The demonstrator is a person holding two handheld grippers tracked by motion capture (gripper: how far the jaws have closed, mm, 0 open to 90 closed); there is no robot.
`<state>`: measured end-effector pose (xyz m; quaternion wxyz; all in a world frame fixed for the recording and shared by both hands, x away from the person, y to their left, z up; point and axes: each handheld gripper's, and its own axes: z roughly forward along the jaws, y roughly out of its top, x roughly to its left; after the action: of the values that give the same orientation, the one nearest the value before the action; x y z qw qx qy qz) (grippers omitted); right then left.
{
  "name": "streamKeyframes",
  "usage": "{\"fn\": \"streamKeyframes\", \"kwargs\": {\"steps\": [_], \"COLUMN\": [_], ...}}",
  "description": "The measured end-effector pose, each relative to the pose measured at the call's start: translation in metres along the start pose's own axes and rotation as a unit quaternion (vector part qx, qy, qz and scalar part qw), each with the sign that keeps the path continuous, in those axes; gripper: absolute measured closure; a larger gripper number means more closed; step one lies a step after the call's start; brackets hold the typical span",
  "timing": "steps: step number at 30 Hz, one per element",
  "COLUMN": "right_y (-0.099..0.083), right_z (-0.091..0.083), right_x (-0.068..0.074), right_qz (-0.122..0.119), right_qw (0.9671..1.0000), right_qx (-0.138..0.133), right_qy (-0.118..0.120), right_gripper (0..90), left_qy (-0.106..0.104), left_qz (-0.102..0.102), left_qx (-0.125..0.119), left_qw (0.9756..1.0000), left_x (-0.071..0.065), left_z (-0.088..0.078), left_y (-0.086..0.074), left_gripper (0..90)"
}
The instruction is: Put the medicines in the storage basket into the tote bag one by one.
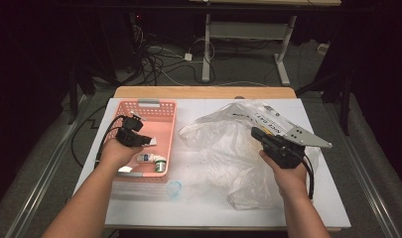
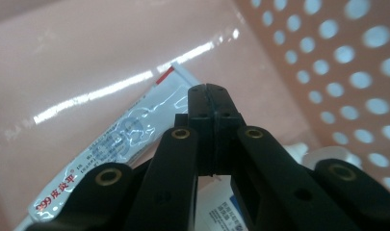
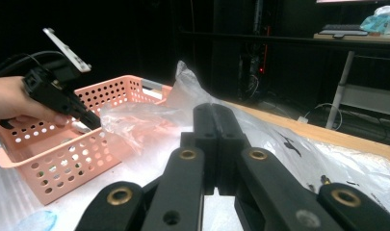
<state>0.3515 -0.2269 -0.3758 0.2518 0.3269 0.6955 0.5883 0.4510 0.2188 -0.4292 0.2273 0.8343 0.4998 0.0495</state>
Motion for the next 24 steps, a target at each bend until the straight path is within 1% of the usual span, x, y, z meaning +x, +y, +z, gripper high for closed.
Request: {"fn": "streamKeyframes", "kwargs": {"steps": [4,6,8,11,15,17,19,23,24], "right_y": [0.000,0.000,0.000,0.000,-0.001,-0.001,-0.001,-0.002,-0.002], "right_z": [0.000,0.000,0.000,0.000,0.001,0.001,0.001,0.002,0.002], "right_x": [0.001,0.001,0.001,0.002,0.002,0.003,0.003,0.004,0.005], "right_qz": [0.001,0.003,0.003,0.003,0.003,0.003,0.002,0.002,0.003], "right_qw": [1.0000,1.0000,1.0000,1.0000,1.0000,1.0000,1.0000,1.0000,1.0000], "right_qx": [0.000,-0.001,0.000,0.000,0.002,0.002,0.001,0.003,0.004], "right_qy": [0.000,0.000,0.001,0.002,0.004,0.004,0.005,0.005,0.005], "right_gripper": [90.0,90.0,90.0,90.0,90.0,90.0,90.0,90.0,90.0], "left_qy": [0.006,0.013,0.018,0.016,0.017,0.026,0.034,0.050,0.051], "left_qz": [-0.008,-0.003,-0.002,0.000,0.001,0.004,0.005,-0.014,-0.017], "left_qx": [0.040,0.056,0.063,0.071,0.063,0.062,0.058,0.046,0.046], "left_qw": [0.9992,0.9983,0.9978,0.9973,0.9979,0.9977,0.9977,0.9976,0.9975], "left_x": [0.002,0.002,0.003,0.005,0.009,0.010,0.013,0.025,0.027], "left_z": [0.009,0.012,0.015,0.021,0.028,0.032,0.035,0.037,0.037], "left_y": [0.002,0.004,0.007,0.012,0.024,0.032,0.039,0.045,0.046], "left_gripper": [88.2,88.2,88.2,88.2,88.2,88.3,88.3,88.3,88.3]}}
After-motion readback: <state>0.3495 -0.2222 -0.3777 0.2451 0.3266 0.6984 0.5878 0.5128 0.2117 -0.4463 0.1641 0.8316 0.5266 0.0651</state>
